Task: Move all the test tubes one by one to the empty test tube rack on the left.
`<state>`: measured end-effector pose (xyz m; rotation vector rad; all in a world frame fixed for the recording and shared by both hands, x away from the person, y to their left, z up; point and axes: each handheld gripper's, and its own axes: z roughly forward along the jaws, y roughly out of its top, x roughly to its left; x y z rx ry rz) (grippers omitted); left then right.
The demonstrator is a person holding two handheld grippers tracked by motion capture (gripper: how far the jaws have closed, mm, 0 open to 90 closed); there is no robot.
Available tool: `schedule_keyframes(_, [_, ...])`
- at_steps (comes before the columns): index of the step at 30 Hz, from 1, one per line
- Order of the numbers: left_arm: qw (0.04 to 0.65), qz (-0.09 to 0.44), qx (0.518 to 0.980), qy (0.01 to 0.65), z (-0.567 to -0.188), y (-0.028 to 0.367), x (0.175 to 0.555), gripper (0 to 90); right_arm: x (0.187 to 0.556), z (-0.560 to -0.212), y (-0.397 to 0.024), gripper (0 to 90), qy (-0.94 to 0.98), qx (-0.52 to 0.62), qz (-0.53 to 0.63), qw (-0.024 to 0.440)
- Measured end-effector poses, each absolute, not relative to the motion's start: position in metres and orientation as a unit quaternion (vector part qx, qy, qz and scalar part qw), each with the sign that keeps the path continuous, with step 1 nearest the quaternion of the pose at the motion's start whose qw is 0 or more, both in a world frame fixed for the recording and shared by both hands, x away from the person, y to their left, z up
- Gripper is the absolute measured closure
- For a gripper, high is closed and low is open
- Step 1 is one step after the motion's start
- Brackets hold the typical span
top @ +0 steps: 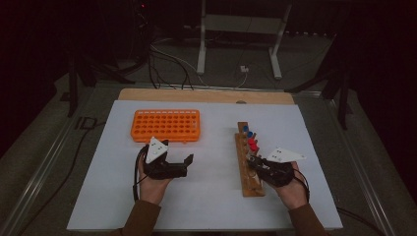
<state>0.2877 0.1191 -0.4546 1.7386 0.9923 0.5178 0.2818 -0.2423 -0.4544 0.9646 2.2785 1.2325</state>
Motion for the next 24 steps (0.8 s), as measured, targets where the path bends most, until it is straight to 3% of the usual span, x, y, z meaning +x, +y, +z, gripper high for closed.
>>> schedule_keyframes(24, [0.528,0.22,0.738,0.358,-0.431,0.086,0.283,4.0,0.278,-0.407,-0.249,76.2,0.792,0.339,0.472,0.188])
